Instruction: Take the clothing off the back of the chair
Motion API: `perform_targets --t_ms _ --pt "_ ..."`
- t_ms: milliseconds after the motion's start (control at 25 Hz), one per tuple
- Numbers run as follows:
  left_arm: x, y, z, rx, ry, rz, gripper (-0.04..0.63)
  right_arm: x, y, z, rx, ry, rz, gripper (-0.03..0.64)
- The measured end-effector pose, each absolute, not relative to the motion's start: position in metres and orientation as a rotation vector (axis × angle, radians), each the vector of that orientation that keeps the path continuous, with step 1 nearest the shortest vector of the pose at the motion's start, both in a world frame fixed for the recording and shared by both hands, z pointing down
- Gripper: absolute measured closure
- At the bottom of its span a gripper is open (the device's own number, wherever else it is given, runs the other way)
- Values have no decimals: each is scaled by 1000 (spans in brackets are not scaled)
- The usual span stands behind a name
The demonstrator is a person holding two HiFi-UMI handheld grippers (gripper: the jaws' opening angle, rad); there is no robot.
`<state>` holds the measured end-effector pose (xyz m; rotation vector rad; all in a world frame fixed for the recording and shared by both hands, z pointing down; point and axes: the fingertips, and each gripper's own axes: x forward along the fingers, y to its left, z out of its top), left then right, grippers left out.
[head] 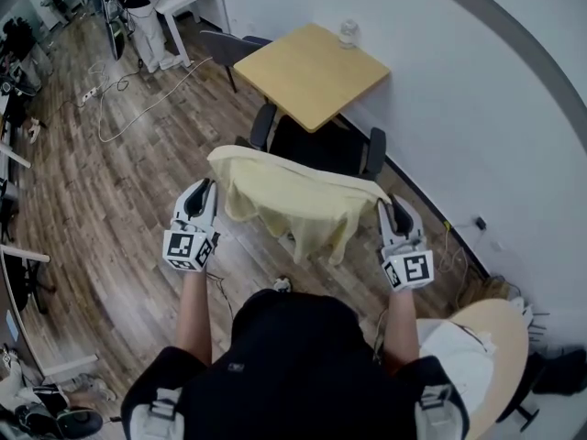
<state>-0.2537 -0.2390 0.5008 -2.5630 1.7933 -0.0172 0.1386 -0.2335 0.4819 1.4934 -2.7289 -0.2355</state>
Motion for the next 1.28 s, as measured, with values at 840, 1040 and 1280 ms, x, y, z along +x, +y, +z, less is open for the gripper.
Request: perform_targets --t_ms 840,1040,1280 --pt "-251 -286 487 -2548 1554 -161 511 126 -235 498 1660 -2638 -190 612" --pt "-250 -299 483 -2547 1519 -135 505 126 -239 500 1699 -2624 -183 612" --pt "-250 -308 484 -2555 1497 -130 497 126 -240 500 1728 -2619 -184 612"
